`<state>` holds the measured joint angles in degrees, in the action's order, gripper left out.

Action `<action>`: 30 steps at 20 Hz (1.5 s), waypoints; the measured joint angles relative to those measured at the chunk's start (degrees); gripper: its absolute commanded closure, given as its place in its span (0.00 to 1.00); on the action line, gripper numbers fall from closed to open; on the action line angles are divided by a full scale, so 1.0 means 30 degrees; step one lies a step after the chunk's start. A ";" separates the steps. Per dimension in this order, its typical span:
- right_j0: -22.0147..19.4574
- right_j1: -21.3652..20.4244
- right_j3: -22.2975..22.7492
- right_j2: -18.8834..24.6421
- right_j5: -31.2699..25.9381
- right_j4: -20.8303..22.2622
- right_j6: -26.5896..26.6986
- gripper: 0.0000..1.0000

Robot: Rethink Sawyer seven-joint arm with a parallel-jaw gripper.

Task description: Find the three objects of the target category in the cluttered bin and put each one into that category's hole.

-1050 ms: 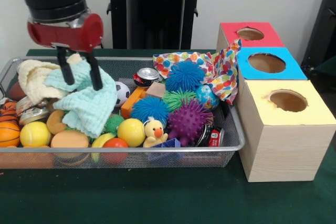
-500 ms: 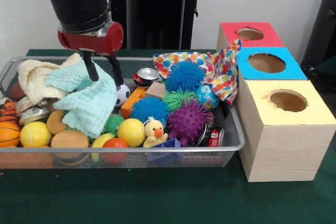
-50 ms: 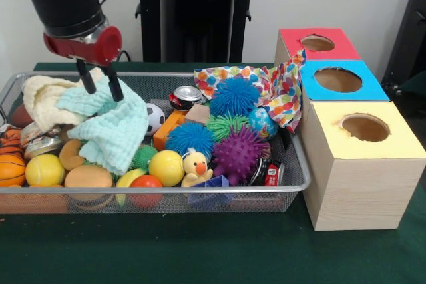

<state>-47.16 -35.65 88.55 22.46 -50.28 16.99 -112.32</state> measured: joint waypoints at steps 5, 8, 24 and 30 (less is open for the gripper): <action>-0.0320 -0.0003 -0.0597 -0.0204 -0.1575 -0.0002 0.0000 0.00; -0.0499 -0.0003 -0.0788 -0.0333 -0.2343 -0.0006 0.0000 0.00; -0.1036 0.0998 0.1316 -0.0833 -0.1432 -0.0421 0.0000 0.00; -0.1039 0.2213 0.2024 -0.0945 0.0905 -0.0410 0.0000 0.00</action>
<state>-50.28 -29.01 94.62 19.63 -47.56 15.76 -112.32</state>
